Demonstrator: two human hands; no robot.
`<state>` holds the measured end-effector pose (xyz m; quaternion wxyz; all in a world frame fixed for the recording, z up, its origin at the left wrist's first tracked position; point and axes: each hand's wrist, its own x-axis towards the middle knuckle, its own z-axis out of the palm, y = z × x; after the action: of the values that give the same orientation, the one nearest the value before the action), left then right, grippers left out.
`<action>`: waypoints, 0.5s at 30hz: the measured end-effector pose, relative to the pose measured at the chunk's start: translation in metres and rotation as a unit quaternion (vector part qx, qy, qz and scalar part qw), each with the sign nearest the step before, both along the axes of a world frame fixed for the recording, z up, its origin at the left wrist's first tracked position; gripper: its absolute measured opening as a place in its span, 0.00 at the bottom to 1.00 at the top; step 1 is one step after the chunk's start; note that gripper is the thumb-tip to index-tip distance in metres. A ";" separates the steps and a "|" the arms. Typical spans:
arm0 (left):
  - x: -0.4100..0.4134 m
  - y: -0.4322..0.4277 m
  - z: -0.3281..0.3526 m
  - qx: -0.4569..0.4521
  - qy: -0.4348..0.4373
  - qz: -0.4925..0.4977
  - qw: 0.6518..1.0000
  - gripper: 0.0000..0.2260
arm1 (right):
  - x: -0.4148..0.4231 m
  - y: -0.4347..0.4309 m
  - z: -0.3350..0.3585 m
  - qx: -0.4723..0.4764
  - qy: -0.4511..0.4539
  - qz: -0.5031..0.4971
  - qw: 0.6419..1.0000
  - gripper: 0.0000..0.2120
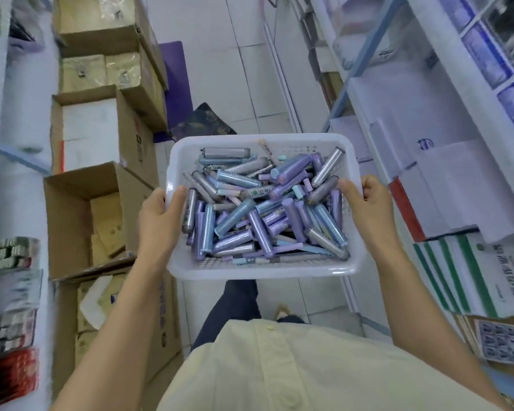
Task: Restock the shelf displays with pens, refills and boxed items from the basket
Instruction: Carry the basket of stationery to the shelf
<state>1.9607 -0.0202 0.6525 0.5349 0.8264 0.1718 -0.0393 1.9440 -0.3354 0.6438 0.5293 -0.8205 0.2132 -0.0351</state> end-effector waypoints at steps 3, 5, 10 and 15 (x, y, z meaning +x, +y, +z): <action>0.069 -0.002 0.003 -0.005 0.007 -0.009 1.000 0.21 | 0.060 -0.001 -0.004 0.003 -0.006 -0.019 1.000 0.18; 0.111 -0.004 0.006 0.007 0.009 -0.018 1.000 0.19 | 0.099 -0.002 -0.002 -0.001 -0.012 -0.030 0.999 0.17; 0.214 -0.012 0.009 0.020 0.010 -0.032 0.999 0.18 | 0.196 -0.008 0.002 0.003 -0.013 -0.044 0.999 0.20; 0.313 -0.024 -0.001 0.046 0.001 -0.025 0.999 0.22 | 0.302 -0.023 -0.006 0.020 -0.007 -0.025 0.999 0.18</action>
<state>2.2737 -0.0446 0.6513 0.4947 0.8542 0.1534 -0.0451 2.2464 -0.3582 0.6376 0.5458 -0.8039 0.2309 -0.0502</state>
